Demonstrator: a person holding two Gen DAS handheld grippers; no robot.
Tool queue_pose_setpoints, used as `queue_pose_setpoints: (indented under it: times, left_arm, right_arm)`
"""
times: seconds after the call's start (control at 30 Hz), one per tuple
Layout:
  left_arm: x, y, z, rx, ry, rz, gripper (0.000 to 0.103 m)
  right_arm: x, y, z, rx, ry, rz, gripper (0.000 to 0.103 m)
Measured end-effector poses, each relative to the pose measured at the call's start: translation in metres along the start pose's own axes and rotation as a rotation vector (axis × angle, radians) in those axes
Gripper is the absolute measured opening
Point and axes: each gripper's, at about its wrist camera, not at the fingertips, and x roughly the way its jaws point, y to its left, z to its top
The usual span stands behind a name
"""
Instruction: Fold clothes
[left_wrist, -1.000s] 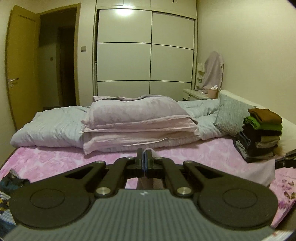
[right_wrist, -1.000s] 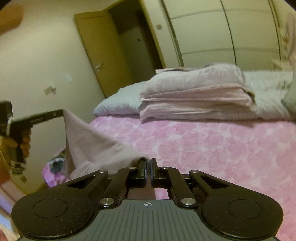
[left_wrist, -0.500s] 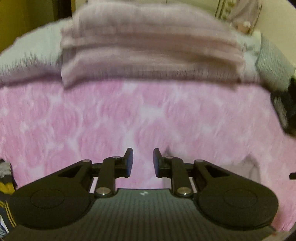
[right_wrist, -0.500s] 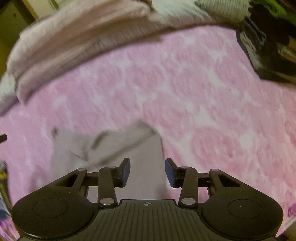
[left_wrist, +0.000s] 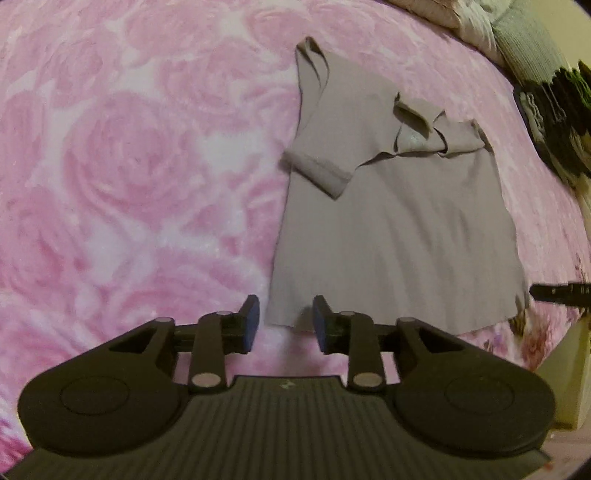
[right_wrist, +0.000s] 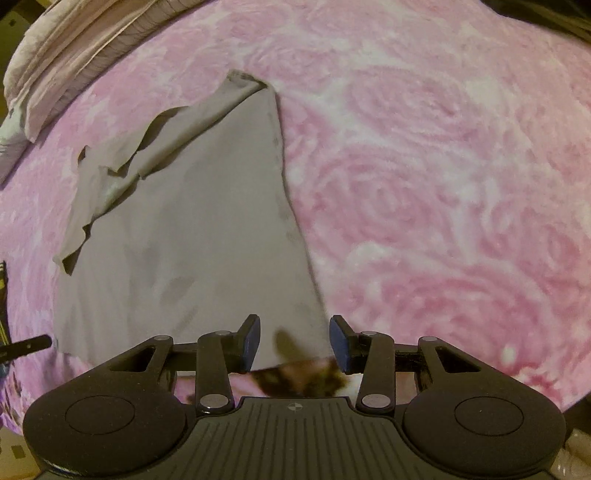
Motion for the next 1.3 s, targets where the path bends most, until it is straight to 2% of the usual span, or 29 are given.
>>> queue_pose_setpoints:
  times: [0.17,0.23,0.27,0.3,0.33,0.4,0.47,0.6,0.73,0.83,0.9,0.97,1.07,1.17,1.3]
  left_arm:
    - [0.013,0.005,-0.003,-0.089,-0.066,-0.013,0.033]
    - [0.018,0.0,0.004,-0.089,-0.088,-0.014,0.034]
    - [0.018,-0.005,0.004,-0.072,-0.091,-0.01,0.032]
    - [0.018,-0.009,0.004,-0.053,-0.088,-0.008,0.018]
    - [0.019,-0.012,0.004,-0.042,-0.076,-0.013,0.001]
    - [0.014,-0.013,0.004,-0.072,-0.06,-0.063,0.0]
    - [-0.001,-0.02,0.009,-0.064,-0.082,-0.073,0.0]
    - [-0.059,-0.02,0.038,-0.105,-0.204,-0.146,0.0]
    - [-0.126,-0.018,0.096,-0.113,-0.365,-0.211,0.0]
    - [-0.16,-0.019,0.157,-0.112,-0.456,-0.224,0.0]
    - [-0.185,-0.021,0.198,-0.092,-0.519,-0.205,0.0]
    - [-0.212,-0.026,0.239,-0.062,-0.597,-0.189,0.0]
    - [-0.251,-0.033,0.287,-0.034,-0.697,-0.174,0.0]
    - [-0.288,-0.038,0.307,-0.004,-0.76,-0.161,0.0]
    - [-0.318,-0.038,0.296,0.022,-0.814,-0.149,0.0]
  right_arm:
    - [0.015,-0.018,-0.007,0.021,-0.039,0.102,0.039]
    - [0.025,-0.021,-0.012,0.022,-0.058,0.11,0.038]
    - [0.025,-0.02,-0.015,0.015,-0.074,0.112,0.034]
    - [0.025,-0.019,-0.016,0.002,-0.081,0.107,0.004]
    - [0.024,-0.016,-0.016,-0.017,-0.071,0.101,0.001]
    - [0.02,-0.016,-0.011,0.0,-0.028,0.139,0.0]
    - [0.007,-0.011,-0.003,0.001,-0.023,0.17,0.0]
    - [-0.044,0.003,0.039,0.069,-0.069,0.319,0.0]
    - [-0.107,0.029,0.112,0.096,-0.211,0.484,0.0]
    - [-0.142,0.058,0.171,0.077,-0.309,0.515,0.0]
    - [-0.166,0.082,0.21,0.06,-0.387,0.54,0.0]
    - [-0.193,0.108,0.241,0.018,-0.485,0.564,0.0]
    - [-0.227,0.139,0.276,0.001,-0.584,0.609,0.0]
    - [-0.252,0.161,0.295,-0.024,-0.655,0.646,0.0]
    - [-0.272,0.168,0.292,-0.06,-0.685,0.685,0.0]
